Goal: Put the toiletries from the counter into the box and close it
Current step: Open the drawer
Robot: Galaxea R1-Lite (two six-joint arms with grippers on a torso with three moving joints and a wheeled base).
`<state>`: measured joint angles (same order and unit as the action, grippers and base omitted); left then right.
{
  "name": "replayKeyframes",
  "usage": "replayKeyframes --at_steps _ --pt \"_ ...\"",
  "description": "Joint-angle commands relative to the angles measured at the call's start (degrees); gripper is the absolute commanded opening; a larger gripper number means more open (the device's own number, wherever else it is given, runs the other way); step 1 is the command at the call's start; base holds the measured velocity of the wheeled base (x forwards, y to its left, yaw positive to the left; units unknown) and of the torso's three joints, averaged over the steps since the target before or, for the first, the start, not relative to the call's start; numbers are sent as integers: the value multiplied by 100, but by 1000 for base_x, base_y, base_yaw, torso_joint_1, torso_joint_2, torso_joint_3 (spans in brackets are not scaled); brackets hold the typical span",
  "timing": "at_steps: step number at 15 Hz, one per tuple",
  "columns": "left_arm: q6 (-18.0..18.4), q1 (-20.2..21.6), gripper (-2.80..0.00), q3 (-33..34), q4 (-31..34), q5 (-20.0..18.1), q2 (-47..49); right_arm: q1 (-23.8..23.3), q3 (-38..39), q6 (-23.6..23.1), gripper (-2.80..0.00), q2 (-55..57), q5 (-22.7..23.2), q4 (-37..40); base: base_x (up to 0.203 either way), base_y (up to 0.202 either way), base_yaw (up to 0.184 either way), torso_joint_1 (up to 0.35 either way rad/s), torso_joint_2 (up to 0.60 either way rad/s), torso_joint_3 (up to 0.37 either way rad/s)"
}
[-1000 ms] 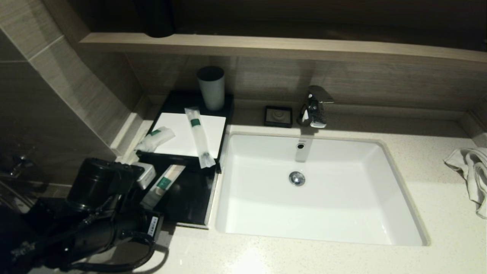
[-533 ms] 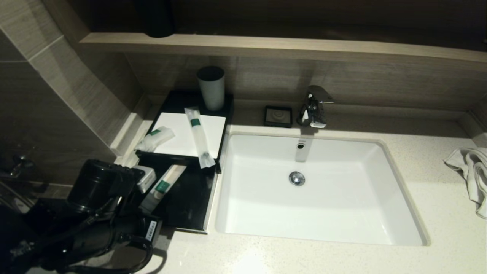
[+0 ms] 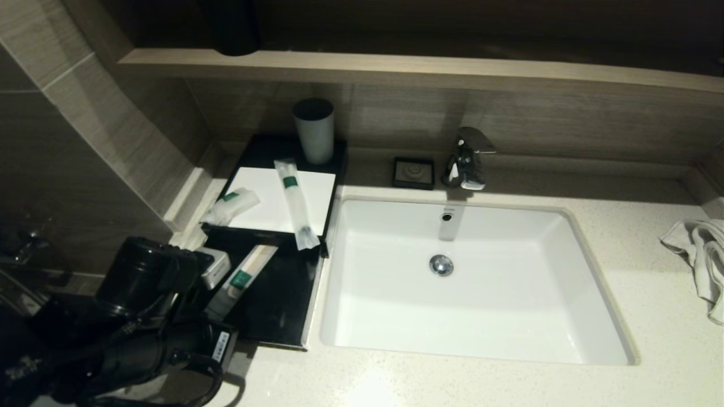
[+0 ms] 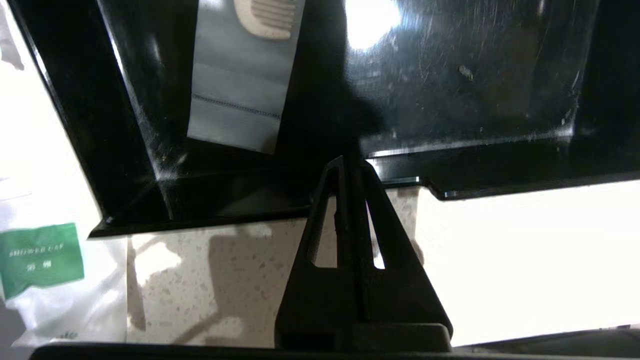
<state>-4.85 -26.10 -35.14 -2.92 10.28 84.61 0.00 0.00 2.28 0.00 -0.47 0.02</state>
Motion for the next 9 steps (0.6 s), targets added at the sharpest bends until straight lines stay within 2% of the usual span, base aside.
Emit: replayKeyframes --at_steps 1,5,9 --pt "-7 0 -280 -45 55 1 -73 0 0 1 -280 9 3 0 0 0 0 0 0 0" --pt "-73 8 -280 -214 -6 -17 -240 0 0 1 -280 9 3 -2 0 0 0 0 0 0" --pt "-406 8 -280 -459 -101 -8 -377 0 0 1 -280 9 3 3 0 0 0 0 0 0"
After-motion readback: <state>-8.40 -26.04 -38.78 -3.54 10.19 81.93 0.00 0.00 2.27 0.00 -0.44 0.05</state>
